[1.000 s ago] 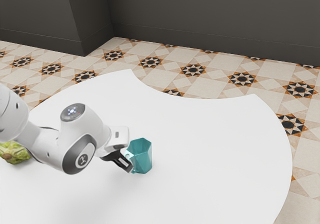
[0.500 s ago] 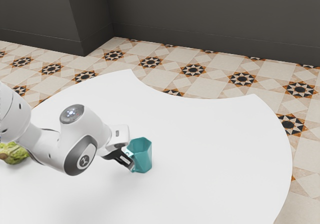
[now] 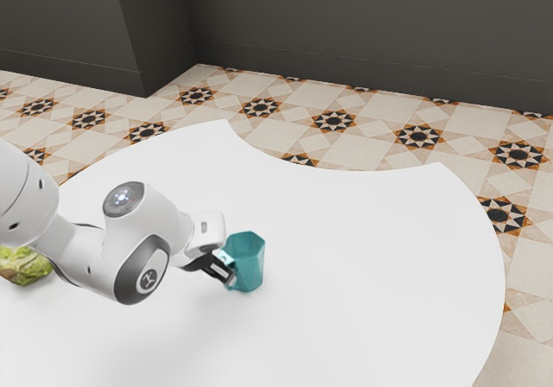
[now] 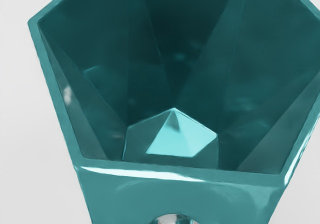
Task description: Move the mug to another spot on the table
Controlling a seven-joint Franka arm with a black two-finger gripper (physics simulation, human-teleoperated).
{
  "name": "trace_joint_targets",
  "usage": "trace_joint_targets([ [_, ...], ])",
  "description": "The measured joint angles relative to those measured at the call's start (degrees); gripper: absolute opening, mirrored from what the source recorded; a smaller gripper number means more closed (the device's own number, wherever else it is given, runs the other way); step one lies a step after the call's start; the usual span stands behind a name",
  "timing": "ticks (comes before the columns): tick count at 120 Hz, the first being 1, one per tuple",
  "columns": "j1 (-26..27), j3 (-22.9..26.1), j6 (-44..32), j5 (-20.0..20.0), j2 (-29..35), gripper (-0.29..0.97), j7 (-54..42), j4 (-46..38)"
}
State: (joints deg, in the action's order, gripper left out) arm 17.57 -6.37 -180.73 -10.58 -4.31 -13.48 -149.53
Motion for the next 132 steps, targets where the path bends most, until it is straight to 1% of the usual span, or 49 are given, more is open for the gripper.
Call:
trace_joint_targets([
  [25, -0.6, -0.1, -1.6, 0.1, 1.1, -0.02, -0.4, 0.1],
  [46, -1.1, -0.4, -3.1, 0.0, 2.3, -0.03, -0.9, 0.5],
  [58, -2.5, -0.4, -3.7, 0.1, 2.3, -0.02, -1.1, 1.5],
  [70, -5.0, -0.3, -4.5, 0.1, 1.6, -0.01, -1.2, 2.9],
  [95, -10.5, -0.2, -7.0, 0.0, -2.3, 0.0, -1.3, 5.4],
  [115, -11.0, -0.2, -9.4, 0.0, -7.5, 0.02, -1.2, 7.9],
  [132, -11.9, -0.2, -10.6, -0.1, -10.2, 0.03, -1.1, 8.8],
])
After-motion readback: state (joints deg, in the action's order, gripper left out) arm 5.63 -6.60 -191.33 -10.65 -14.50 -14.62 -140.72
